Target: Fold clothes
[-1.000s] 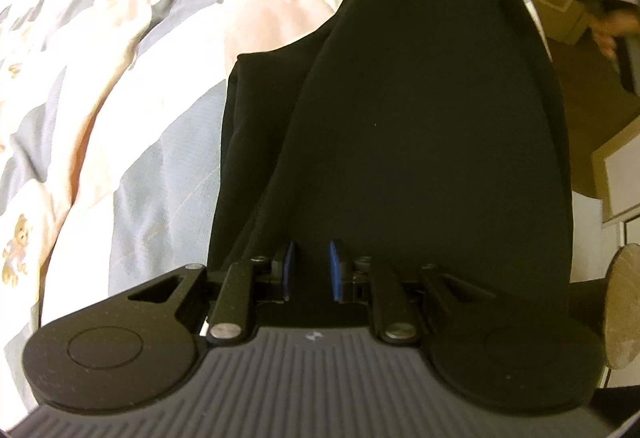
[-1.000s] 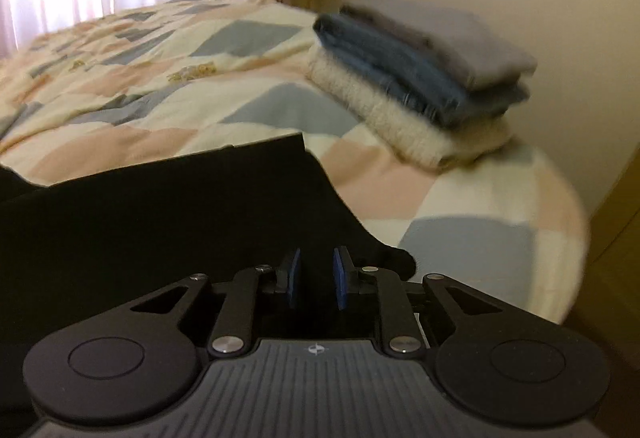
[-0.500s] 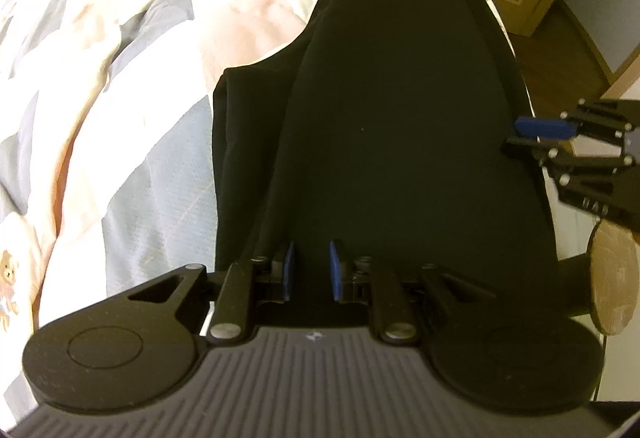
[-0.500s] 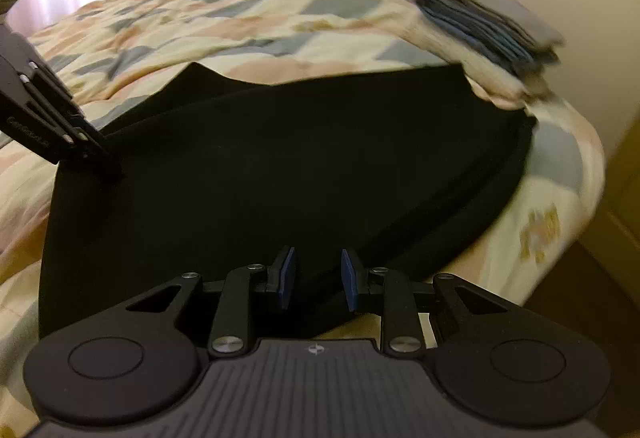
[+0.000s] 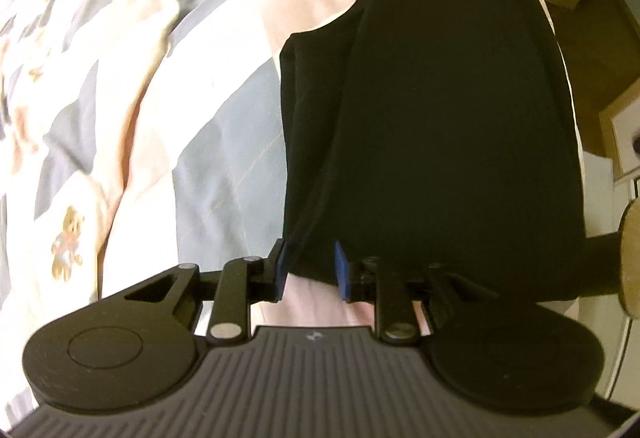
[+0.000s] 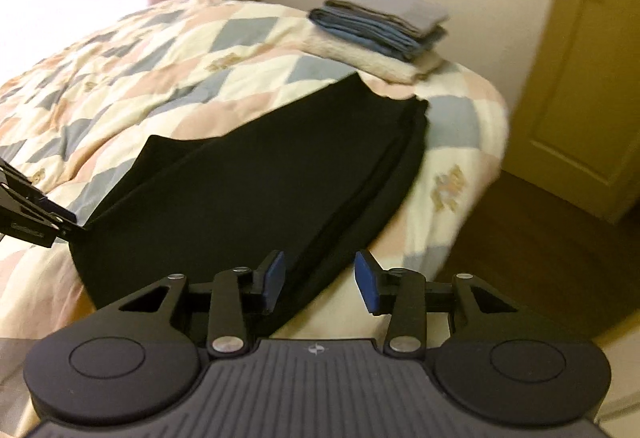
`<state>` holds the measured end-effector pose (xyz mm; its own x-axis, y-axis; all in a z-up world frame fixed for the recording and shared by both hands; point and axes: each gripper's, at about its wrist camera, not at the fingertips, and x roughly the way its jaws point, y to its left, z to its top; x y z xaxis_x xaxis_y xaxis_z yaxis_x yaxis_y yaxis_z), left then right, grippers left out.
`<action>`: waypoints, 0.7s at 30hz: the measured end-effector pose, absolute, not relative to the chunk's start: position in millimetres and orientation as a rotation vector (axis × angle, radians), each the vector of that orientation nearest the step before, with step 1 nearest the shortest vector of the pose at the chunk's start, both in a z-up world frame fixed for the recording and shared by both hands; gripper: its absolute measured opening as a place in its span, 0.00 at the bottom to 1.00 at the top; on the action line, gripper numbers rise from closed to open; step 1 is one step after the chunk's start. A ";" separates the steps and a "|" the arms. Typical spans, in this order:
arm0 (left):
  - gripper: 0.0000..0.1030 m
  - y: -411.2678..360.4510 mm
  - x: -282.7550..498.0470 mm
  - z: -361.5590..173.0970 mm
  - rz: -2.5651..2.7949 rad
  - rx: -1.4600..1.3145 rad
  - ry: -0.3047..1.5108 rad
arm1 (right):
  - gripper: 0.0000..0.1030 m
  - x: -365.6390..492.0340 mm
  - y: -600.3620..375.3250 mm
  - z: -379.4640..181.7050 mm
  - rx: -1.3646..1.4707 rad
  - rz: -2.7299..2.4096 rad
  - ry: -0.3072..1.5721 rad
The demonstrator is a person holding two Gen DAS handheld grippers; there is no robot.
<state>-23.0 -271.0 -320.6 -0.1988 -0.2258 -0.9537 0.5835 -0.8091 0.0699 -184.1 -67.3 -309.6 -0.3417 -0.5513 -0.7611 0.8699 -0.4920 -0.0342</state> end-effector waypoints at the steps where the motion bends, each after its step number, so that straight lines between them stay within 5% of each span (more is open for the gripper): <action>1: 0.20 -269.0 -23.0 -317.2 -2.037 1.548 0.433 | 0.41 -178.9 -64.4 -307.0 0.903 -1.959 0.551; 16: 0.22 -247.7 -21.1 -288.3 -2.135 1.513 0.435 | 0.45 -147.1 -42.4 -292.0 1.027 -2.025 0.549; 18: 0.26 -225.9 -6.7 -283.9 -2.245 1.470 0.318 | 0.45 -141.0 -43.3 -294.6 1.002 -2.014 0.579; 21: 0.34 -194.4 20.7 -293.0 -2.375 1.464 -0.144 | 0.46 -124.0 -45.9 -300.7 0.924 -1.967 0.662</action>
<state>20.7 -194.4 -293.0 -0.4075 -0.3419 -0.8468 0.2373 -0.9351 0.2634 -124.0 -45.9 -300.7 -0.3729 -0.4668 -0.8019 0.8566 -0.5053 -0.1041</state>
